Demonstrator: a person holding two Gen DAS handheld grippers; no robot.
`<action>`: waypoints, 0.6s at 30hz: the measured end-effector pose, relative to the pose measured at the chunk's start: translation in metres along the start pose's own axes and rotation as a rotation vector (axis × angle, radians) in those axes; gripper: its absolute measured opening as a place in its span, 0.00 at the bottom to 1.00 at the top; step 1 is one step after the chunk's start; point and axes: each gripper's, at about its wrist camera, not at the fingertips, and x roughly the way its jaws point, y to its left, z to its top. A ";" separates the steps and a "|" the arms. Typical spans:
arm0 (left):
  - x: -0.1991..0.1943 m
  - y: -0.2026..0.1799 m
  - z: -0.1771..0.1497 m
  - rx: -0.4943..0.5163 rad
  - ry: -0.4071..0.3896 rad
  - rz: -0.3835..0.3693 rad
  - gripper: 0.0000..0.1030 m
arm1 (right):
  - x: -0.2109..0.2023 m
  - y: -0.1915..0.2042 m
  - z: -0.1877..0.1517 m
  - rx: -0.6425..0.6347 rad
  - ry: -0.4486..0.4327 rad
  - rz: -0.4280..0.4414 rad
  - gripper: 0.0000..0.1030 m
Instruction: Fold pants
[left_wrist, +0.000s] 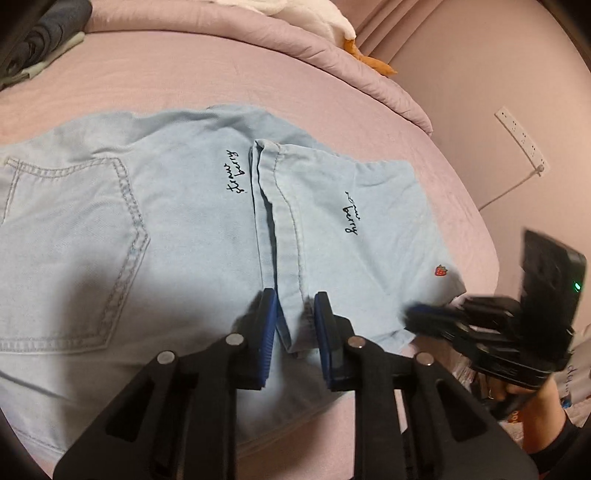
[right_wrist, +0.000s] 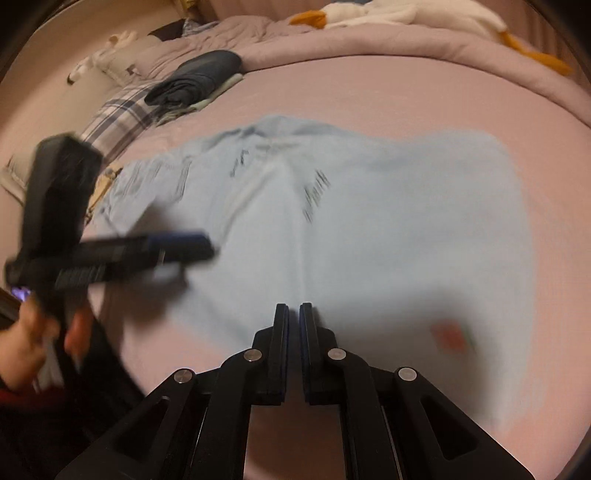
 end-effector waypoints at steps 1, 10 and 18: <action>-0.002 0.001 -0.005 0.011 -0.002 0.008 0.22 | -0.008 -0.003 -0.008 0.019 -0.002 0.002 0.05; -0.027 -0.009 0.001 0.058 -0.048 0.091 0.26 | -0.079 -0.046 -0.020 0.185 -0.179 0.077 0.05; 0.008 -0.051 0.019 0.127 -0.024 -0.012 0.31 | -0.044 -0.081 0.072 0.221 -0.223 -0.173 0.13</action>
